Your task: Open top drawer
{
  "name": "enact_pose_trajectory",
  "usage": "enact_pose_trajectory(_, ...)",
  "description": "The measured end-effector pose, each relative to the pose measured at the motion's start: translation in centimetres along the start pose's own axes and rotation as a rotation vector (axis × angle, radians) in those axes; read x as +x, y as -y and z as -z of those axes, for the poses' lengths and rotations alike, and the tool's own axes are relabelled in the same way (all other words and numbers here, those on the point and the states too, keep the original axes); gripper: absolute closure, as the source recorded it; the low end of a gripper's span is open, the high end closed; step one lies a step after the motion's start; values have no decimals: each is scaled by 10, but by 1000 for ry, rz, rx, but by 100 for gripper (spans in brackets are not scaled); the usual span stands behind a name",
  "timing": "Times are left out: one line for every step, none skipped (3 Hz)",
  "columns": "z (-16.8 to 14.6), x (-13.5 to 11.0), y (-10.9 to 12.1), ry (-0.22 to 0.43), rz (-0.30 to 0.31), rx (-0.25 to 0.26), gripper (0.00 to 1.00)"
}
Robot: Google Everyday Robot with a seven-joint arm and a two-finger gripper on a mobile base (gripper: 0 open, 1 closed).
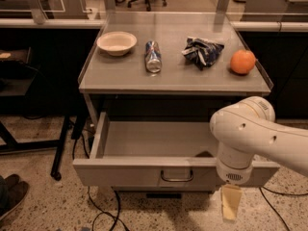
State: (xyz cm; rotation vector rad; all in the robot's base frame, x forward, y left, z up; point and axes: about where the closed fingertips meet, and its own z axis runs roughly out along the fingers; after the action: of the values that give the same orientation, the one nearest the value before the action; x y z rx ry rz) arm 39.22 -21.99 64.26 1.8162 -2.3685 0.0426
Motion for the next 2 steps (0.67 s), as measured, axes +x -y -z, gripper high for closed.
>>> enact_pose_trajectory(3,28,-30,-13,-41,-31,0)
enact_pose_trajectory(4,66,-73,-35,-94,-84,0)
